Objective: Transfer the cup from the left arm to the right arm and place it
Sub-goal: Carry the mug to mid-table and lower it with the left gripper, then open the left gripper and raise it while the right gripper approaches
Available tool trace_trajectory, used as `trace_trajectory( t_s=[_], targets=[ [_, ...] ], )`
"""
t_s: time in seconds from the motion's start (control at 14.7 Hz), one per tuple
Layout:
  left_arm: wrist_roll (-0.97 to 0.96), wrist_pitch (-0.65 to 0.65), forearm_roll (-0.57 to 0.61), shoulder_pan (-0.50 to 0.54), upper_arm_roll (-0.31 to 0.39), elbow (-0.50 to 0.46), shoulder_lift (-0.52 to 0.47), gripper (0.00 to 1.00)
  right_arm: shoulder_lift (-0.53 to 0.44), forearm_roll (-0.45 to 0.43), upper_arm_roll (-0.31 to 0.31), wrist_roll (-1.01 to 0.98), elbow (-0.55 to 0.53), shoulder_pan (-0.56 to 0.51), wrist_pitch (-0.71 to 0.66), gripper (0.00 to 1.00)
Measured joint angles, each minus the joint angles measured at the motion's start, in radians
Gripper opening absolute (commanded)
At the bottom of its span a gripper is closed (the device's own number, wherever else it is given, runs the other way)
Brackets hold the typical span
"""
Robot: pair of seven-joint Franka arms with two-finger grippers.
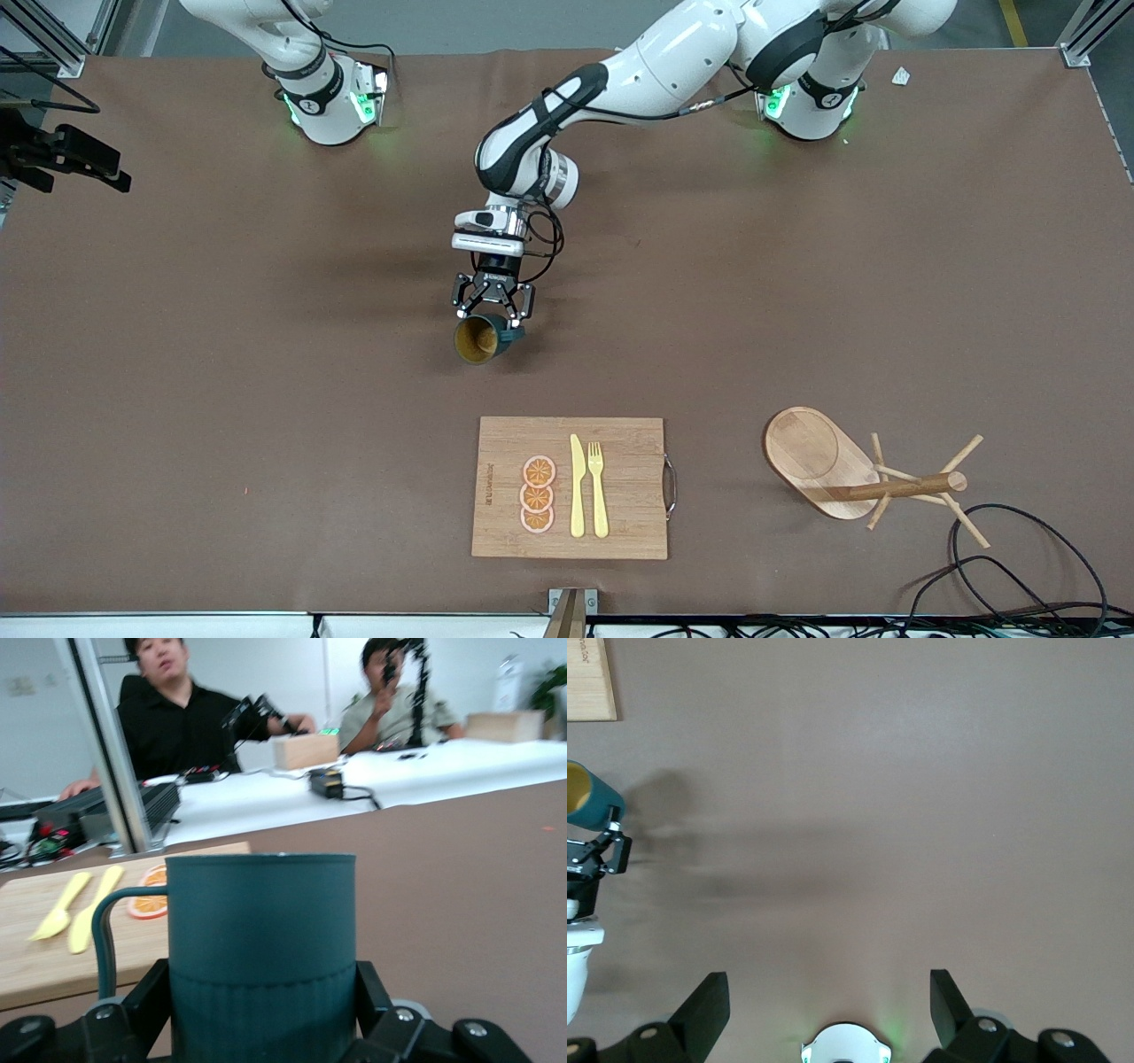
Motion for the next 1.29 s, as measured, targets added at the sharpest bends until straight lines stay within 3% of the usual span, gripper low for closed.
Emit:
trace_trajectory(
  t_s=[0.27,0.68,0.82,0.88,1.29],
  targets=[
    [-0.093,-0.053,0.095,-0.012,0.004,0.0,0.041,0.72,0.0,0.0,0.0,0.0,0.008,0.0,0.0,1.0],
    [-0.193,-0.061,0.11,-0.049,0.02,-0.001,0.07,0.71,0.02,0.0,-0.001,0.003,0.012,0.0,0.002,1.0],
    [-0.204,-0.08,0.117,-0.057,0.026,-0.001,0.076,0.83,0.039,0.0,-0.003,0.003,0.011,-0.001,0.012,1.0],
    [-0.205,-0.08,0.117,-0.059,0.027,-0.001,0.076,0.99,0.051,0.0,-0.005,0.003,0.011,-0.001,0.018,1.0],
    [-0.321,-0.076,0.117,-0.089,0.019,-0.024,0.089,1.0,0.128,-0.001,-0.007,0.003,0.011,-0.003,0.088,1.0]
  ],
)
